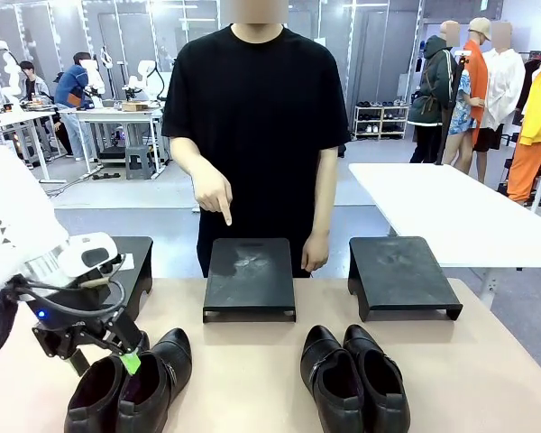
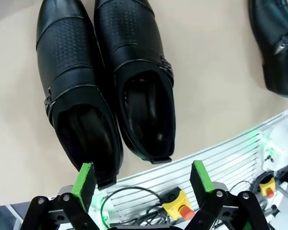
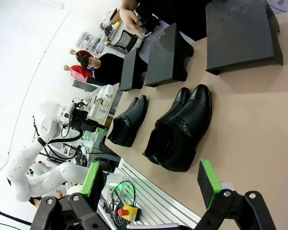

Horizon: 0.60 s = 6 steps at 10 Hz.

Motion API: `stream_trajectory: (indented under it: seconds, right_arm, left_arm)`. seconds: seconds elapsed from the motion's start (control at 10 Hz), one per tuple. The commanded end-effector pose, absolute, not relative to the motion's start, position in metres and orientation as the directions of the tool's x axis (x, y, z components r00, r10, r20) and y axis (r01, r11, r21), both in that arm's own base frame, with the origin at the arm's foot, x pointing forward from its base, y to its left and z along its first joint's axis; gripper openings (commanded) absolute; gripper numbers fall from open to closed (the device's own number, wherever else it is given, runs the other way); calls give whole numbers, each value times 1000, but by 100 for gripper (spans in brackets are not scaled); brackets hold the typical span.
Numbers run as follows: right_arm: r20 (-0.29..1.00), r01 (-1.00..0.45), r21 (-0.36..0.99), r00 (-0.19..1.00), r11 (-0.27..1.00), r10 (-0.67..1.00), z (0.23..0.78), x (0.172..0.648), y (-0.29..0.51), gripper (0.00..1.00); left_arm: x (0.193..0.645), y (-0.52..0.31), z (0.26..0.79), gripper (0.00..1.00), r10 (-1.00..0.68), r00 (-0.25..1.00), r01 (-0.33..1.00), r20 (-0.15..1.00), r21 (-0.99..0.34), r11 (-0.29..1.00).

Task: Place the shoes on the stand as instructed by the person.
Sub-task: Pick up one pair of Shoes and place it on the Shoes Stand indicated by the person.

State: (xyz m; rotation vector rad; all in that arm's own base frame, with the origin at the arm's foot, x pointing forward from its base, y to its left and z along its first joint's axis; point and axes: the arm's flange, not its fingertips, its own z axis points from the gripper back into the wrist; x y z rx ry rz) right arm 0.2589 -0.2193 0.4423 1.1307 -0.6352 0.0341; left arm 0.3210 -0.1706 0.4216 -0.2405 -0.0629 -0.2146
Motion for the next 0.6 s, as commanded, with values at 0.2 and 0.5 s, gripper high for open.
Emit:
stream_trajectory:
  seconds: [0.2,0.5]
  right_arm:
    - [496,-348,831,817,435,-294,444,259,-219,100]
    - [496,-348,831,817,435,-294,444,259,-219,100]
  left_arm:
    - [314,-164,366,100,-170,981,186,93,-214,959]
    - [326,-163,349,100,-158,984,173,86,-213,962]
